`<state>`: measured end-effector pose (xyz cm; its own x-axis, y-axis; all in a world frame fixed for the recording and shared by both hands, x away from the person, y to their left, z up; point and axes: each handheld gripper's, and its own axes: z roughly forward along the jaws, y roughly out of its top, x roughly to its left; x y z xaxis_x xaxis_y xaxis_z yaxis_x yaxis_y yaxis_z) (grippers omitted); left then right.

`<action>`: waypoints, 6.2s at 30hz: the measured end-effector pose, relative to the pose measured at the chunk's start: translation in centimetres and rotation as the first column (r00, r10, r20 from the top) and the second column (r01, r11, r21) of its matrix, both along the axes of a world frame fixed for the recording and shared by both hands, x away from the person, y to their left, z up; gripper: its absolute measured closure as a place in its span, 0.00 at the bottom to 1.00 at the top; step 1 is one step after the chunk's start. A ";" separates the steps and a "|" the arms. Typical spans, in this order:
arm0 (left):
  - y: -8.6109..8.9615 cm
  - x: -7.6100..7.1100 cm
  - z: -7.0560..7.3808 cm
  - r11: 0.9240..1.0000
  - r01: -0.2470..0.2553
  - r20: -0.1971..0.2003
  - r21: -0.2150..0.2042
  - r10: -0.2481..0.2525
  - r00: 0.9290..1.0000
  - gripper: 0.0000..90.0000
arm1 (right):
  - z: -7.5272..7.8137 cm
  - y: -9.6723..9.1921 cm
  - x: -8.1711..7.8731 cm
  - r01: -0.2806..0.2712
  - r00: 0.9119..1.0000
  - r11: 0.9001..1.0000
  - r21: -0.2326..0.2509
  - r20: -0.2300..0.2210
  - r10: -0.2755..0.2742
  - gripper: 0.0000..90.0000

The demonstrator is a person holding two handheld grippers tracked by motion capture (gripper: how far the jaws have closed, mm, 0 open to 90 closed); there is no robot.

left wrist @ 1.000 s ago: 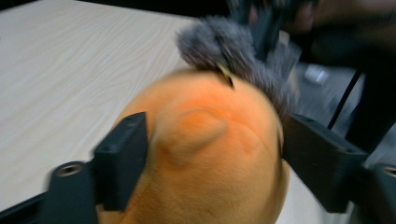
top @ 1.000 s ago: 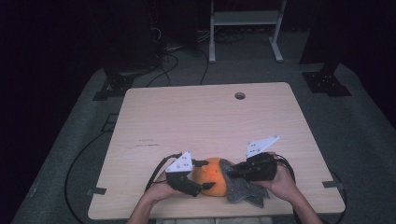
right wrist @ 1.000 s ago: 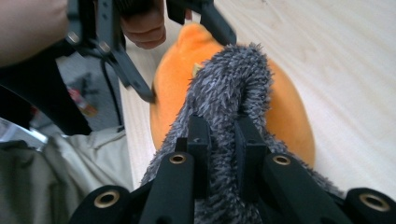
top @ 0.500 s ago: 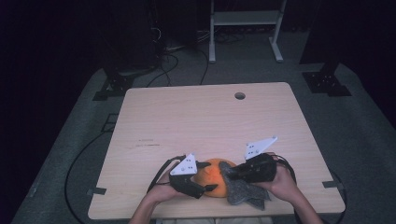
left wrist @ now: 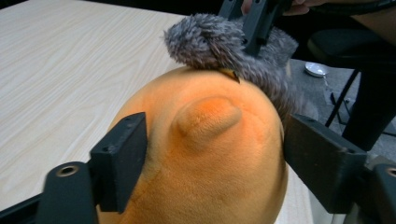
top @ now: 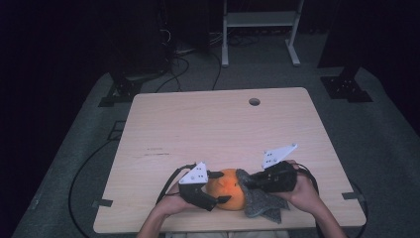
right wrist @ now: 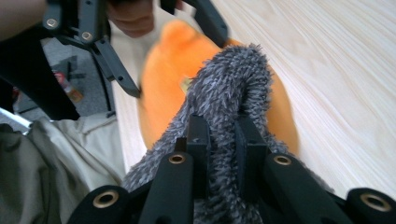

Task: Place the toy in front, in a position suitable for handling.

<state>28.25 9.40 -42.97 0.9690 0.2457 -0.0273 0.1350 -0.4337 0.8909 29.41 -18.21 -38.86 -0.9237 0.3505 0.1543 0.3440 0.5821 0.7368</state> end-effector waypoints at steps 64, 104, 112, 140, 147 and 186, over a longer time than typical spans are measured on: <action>4.1 2.5 -1.1 0.995 -0.097 -0.075 -0.031 0.094 0.993 0.37 | -2.9 -2.5 1.6 0.076 0.992 0.991 0.109 -0.112 -0.064 0.88; 0.5 0.8 2.9 0.988 -0.132 0.021 -0.074 0.134 0.991 0.41 | -1.3 -1.6 1.2 0.104 0.994 0.983 0.149 -0.043 -0.099 0.87; -0.5 0.8 1.8 0.982 -0.191 0.030 0.011 0.190 0.981 0.39 | -1.3 -1.4 1.7 0.124 0.992 0.984 0.125 -0.036 -0.120 0.87; 2.6 3.3 -1.5 0.995 -0.064 -0.188 -0.074 0.049 0.981 0.12 | -1.8 -1.5 1.3 0.117 0.993 0.985 0.123 -0.035 -0.114 0.88; 1.5 2.2 0.7 0.981 -0.092 -0.139 -0.169 0.068 0.988 0.25 | -0.8 -2.6 1.3 0.128 0.992 0.970 0.209 -0.047 -0.120 0.88; 0.2 1.6 -0.4 0.977 -0.211 -0.061 -0.031 0.208 0.976 0.37 | -0.9 0.1 -0.2 0.056 0.995 0.978 0.201 0.068 -0.071 0.87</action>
